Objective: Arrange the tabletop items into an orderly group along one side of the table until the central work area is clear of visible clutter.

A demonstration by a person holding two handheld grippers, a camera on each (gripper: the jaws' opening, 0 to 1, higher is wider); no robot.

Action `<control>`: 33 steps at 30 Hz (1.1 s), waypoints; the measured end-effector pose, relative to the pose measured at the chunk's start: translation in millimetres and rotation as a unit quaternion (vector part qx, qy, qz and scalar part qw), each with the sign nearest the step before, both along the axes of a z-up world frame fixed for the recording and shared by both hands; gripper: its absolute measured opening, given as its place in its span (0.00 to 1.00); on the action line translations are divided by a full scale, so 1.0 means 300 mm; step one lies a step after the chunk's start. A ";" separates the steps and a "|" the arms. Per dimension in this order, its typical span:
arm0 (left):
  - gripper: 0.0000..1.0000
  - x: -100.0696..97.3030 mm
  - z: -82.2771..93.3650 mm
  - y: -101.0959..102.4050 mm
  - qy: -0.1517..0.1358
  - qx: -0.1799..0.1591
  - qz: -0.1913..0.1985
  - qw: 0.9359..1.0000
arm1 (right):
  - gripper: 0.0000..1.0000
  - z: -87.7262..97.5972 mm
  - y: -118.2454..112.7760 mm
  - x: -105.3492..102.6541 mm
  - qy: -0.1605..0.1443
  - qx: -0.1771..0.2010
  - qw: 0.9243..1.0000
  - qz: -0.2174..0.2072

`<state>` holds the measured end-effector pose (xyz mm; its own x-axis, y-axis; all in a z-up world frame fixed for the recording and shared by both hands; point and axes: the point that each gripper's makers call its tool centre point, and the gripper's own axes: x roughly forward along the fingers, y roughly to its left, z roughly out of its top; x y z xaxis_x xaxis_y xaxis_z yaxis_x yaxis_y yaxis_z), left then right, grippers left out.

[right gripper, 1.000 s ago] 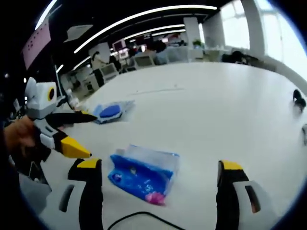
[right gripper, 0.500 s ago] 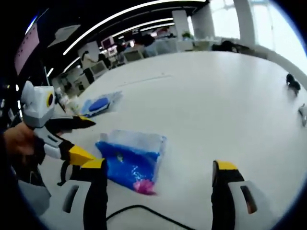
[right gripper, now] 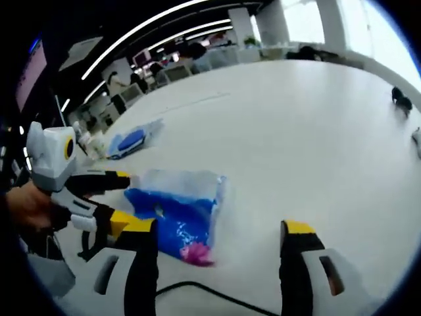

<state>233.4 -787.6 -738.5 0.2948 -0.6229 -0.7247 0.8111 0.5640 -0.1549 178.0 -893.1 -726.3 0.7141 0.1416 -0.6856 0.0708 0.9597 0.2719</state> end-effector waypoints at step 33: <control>0.10 0.022 0.059 0.052 -0.011 -0.005 0.044 0.999 | 0.00 0.070 0.045 0.027 -0.002 0.032 0.999 -0.029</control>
<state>239.9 -771.9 -720.7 0.3642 -0.6017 -0.7109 0.7620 0.6314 -0.1439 186.0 -879.5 -705.4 0.7252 0.1440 -0.6734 0.1245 0.9343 0.3339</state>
